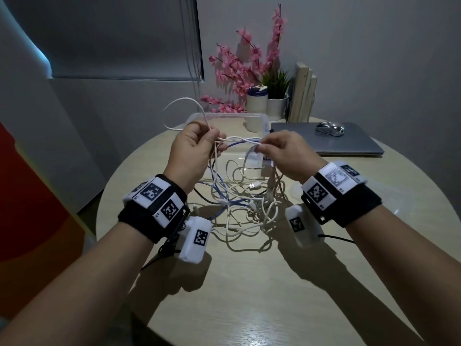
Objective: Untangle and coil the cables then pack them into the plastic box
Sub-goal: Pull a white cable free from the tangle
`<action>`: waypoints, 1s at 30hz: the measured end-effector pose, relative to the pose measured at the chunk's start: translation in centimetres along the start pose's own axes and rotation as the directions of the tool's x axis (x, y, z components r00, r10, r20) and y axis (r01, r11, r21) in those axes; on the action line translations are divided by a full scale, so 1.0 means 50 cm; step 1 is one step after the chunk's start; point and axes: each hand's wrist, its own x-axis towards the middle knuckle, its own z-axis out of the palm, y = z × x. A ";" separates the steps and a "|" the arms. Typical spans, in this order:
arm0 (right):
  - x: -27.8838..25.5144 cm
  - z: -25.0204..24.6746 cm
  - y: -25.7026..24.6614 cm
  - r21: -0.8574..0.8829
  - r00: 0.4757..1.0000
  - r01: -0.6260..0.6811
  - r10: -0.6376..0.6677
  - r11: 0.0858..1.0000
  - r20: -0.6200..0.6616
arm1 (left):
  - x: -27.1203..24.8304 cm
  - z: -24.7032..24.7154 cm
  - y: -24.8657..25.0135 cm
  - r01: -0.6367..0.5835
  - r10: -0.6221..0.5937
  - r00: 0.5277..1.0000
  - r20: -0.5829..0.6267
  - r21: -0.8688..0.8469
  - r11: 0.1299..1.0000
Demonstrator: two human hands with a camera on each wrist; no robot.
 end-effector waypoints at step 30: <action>0.010 -0.024 -0.014 0.536 0.959 -0.146 0.253 0.832 -0.132 | -0.008 -0.035 -0.026 0.123 -0.213 0.976 0.047 0.688 0.715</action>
